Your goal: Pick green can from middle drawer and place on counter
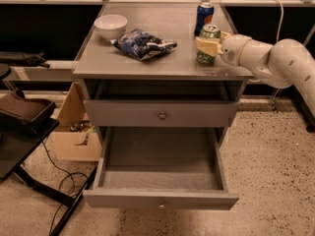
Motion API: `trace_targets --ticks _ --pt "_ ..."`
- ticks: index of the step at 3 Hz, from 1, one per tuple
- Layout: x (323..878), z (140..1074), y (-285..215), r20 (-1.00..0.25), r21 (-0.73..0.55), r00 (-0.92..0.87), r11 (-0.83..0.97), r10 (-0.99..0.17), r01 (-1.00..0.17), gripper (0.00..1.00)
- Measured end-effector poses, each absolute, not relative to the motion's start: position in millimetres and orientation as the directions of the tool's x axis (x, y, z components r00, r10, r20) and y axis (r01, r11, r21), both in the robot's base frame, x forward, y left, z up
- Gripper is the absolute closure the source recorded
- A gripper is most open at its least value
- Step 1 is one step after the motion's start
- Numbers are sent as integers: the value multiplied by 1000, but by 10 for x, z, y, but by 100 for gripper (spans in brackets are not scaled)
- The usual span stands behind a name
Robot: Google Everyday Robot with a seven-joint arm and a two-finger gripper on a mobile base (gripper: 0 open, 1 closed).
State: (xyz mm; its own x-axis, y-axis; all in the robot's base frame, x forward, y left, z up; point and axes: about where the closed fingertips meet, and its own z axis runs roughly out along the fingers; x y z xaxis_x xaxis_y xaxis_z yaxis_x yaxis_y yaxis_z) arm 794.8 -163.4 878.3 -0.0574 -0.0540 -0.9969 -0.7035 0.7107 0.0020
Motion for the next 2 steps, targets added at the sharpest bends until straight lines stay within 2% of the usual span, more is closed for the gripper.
trace_targets --ticks 2 --pt "7948 8783 -1634 -997 2 -57 711 -54 -704 15"
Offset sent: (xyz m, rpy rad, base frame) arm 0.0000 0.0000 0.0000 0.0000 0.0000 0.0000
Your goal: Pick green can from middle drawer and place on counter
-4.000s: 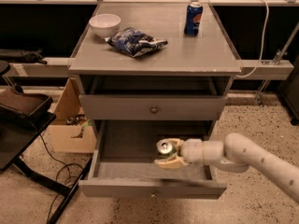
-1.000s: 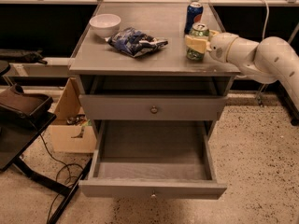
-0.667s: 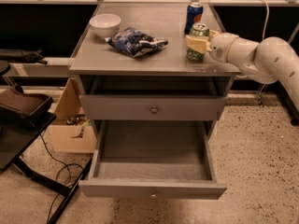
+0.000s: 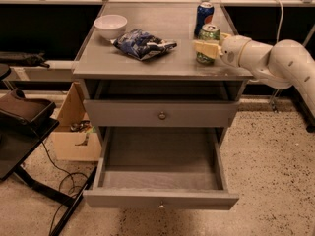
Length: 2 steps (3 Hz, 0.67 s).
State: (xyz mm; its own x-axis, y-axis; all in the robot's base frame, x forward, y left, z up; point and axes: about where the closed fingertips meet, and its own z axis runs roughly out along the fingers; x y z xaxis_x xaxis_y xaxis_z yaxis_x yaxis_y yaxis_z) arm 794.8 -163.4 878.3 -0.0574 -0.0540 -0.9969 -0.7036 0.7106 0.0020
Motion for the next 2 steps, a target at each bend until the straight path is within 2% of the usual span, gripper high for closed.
trace_targets --ticks 1,2 --pt "7945 8853 -1641 -997 -4 -49 710 -55 -704 0" --pt "7931 9200 -1677 -998 -35 -9 708 -59 -706 0"
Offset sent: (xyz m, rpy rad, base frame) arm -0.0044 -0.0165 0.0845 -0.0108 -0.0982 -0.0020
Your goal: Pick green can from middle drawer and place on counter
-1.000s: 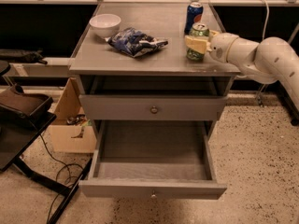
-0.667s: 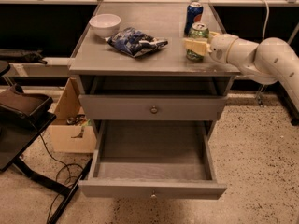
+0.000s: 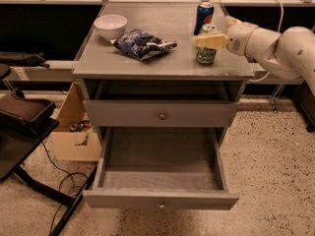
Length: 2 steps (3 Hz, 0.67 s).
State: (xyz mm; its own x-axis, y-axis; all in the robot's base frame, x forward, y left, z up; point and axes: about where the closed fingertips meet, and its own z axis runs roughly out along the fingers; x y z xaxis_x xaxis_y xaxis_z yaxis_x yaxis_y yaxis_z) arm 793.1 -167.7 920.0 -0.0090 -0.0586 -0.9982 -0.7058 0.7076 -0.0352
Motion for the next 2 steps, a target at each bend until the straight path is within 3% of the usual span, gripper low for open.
trace_targets --ticks 2 --pt "7058 9954 -1849 -962 -256 117 669 -246 -698 0"
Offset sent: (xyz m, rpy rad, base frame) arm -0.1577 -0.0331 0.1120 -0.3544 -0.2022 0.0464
